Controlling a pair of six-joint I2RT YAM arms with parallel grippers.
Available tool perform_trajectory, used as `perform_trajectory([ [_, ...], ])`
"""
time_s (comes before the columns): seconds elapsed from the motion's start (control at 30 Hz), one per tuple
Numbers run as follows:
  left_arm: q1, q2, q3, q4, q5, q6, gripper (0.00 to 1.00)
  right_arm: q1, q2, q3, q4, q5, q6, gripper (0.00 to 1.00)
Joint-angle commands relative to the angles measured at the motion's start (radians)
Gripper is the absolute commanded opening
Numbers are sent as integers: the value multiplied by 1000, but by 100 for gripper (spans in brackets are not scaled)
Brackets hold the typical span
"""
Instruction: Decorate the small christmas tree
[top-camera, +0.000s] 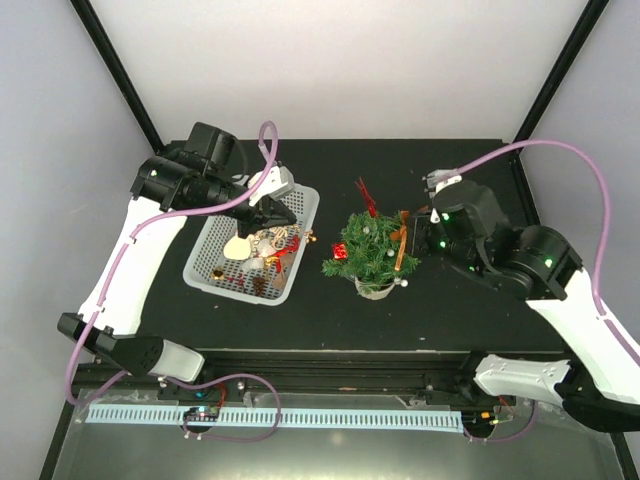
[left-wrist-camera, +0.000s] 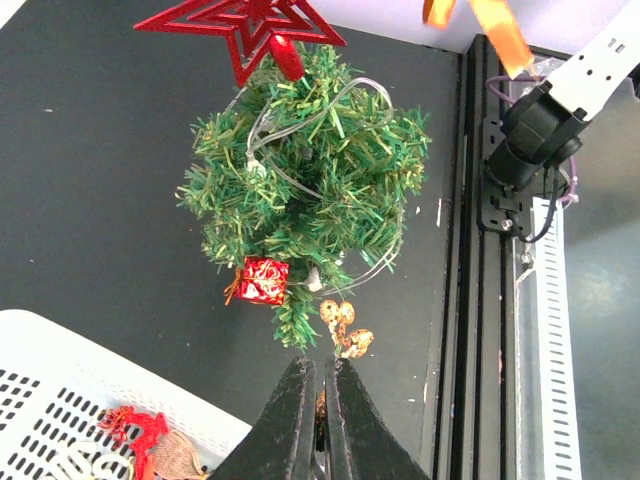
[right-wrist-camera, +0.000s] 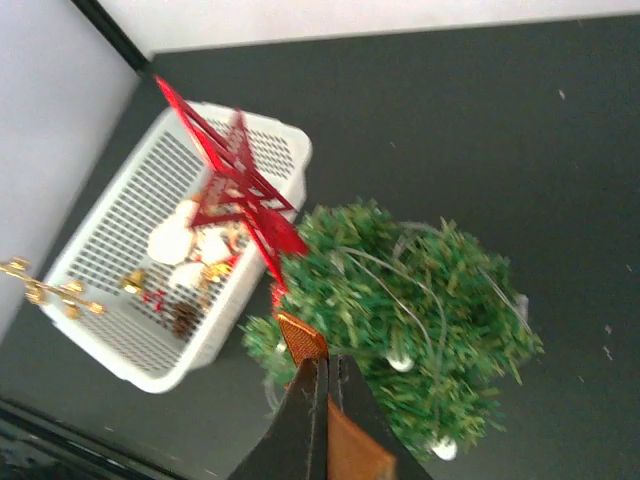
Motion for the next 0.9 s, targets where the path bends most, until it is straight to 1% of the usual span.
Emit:
perform_trajectory([
  [0.0,-7,8,19,37,1,-18,2,-3,-23,-62,-47,78,65,1],
  [0.17,-7,10,16,36,-2,-18,2,-4,-13,-97,-89,121,101,1],
  [0.3,-7,10,11,41,-1,-19,1,-3,10,-114,-98,110,96,1],
  [0.7,-6,4,3,49,-6,-18,1,-10,53,-190,-40,80,80,1],
  [0.87,-7,4,8,53,-7,-21,2,-57,59,-215,6,29,51,1],
])
